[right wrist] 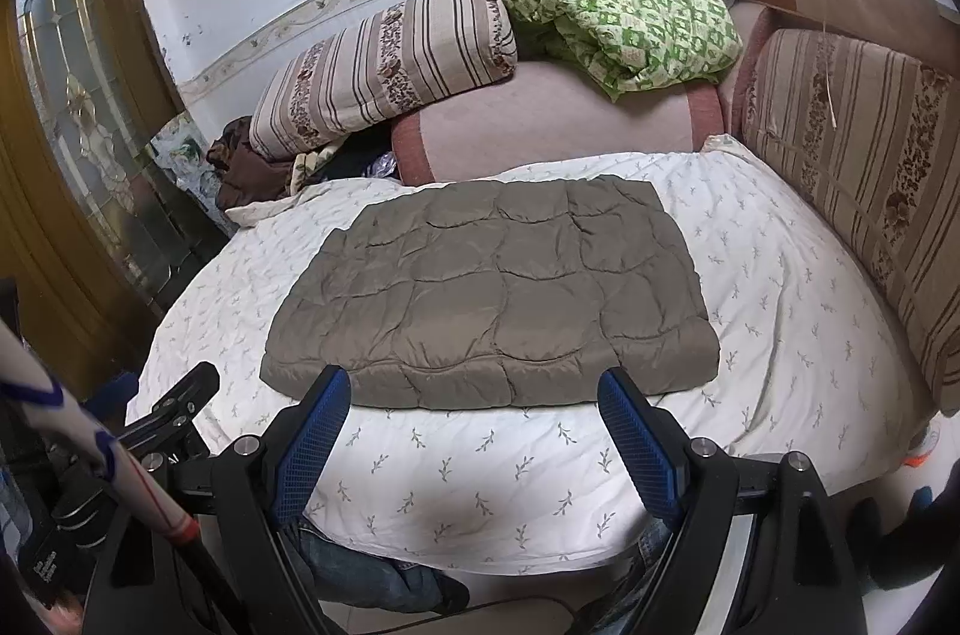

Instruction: Fold large clothes

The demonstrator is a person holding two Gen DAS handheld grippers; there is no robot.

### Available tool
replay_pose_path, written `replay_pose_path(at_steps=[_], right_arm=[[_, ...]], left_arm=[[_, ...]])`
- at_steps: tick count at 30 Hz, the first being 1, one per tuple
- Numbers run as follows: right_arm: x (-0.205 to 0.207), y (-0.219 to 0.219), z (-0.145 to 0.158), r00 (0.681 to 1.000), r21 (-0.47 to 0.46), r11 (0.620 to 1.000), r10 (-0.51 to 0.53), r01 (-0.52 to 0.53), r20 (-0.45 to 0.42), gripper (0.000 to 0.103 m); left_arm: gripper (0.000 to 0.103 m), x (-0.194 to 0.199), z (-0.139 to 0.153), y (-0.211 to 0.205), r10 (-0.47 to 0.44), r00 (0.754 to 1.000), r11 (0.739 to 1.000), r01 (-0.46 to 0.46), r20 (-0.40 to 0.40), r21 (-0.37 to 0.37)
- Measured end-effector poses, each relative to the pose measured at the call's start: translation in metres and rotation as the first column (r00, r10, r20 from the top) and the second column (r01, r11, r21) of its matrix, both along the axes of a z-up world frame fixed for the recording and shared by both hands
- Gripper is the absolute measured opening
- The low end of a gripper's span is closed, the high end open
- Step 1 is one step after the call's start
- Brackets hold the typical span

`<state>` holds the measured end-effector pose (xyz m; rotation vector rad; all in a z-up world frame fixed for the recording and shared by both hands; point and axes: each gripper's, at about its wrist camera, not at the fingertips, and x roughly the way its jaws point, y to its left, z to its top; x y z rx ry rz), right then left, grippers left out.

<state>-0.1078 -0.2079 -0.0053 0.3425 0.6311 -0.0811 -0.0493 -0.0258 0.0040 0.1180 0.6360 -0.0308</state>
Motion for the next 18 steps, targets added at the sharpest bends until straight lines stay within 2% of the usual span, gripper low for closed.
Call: replay_pose_path(at_steps=[18], right_arm=[[0.017,-0.003,-0.016,0.999,0.005,1.0,-0.006,0.006,-0.032,0.088]], left_arm=[[0.087,0.015,-0.019,-0.007,-0.048,0.998,0.999,0.049,-0.037,0.008]])
